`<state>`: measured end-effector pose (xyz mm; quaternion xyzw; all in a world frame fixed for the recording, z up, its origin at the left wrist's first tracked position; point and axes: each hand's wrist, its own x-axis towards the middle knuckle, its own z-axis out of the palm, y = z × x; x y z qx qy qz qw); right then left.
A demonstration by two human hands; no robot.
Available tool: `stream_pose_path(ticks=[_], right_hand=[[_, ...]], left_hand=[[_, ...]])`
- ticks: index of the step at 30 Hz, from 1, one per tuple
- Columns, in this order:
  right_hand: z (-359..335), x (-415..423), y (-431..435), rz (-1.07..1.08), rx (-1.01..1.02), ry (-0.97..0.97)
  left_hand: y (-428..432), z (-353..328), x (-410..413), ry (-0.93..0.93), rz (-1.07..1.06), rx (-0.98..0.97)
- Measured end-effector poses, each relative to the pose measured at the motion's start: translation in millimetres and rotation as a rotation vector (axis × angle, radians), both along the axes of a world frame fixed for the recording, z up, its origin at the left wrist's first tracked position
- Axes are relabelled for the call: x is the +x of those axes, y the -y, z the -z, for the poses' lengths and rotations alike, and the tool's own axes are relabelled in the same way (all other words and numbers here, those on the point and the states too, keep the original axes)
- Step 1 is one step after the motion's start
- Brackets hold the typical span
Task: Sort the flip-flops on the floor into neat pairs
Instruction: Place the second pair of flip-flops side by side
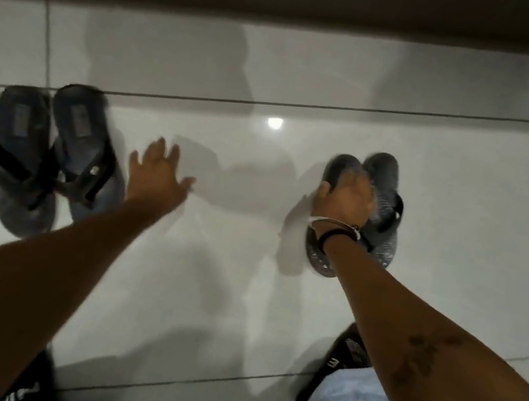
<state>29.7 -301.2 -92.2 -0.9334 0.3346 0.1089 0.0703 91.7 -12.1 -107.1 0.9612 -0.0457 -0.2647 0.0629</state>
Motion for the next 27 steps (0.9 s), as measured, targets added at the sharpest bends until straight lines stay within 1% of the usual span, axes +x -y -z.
stream_pose_path(ticks=[1, 3, 4, 7, 9, 11, 12, 14, 16, 19, 24, 27], right_hand=[[0, -3, 21, 0.058, -0.024, -0.067], [0, -15, 54, 0.177, 0.005, -0.224], [2, -23, 63, 0.175, 0.023, -0.298], [16, -39, 71, -0.033, 0.012, -0.409], [27, -45, 74, -0.055, 0.086, -0.387], [30, -46, 77, -0.079, 0.157, -0.35], [28, -45, 79, -0.105, 0.171, -0.363], [24, -41, 86, -0.156, 0.138, -0.355], [15, -31, 96, -0.178, 0.069, -0.286], [7, -4, 116, -0.126, 0.017, -0.238], [12, 33, 129, 0.023, 0.053, -0.251], [17, 37, 127, 0.01, 0.02, -0.226]], left_hand=[[22, 9, -9, -0.058, -0.001, -0.032], [65, 27, -29, -0.151, 0.022, -0.024], [81, 35, -40, -0.187, 0.018, -0.012], [113, 50, -63, -0.199, -0.069, 0.001], [120, 54, -69, -0.169, -0.081, 0.028], [118, 55, -68, -0.172, -0.058, 0.045], [117, 54, -66, -0.177, -0.038, 0.057], [115, 52, -62, -0.189, 0.006, 0.093], [116, 48, -59, -0.221, 0.023, 0.126], [120, 48, -54, -0.242, 0.024, 0.146], [118, 45, -48, -0.278, 0.033, 0.165], [111, 37, -44, -0.283, 0.039, 0.147]])
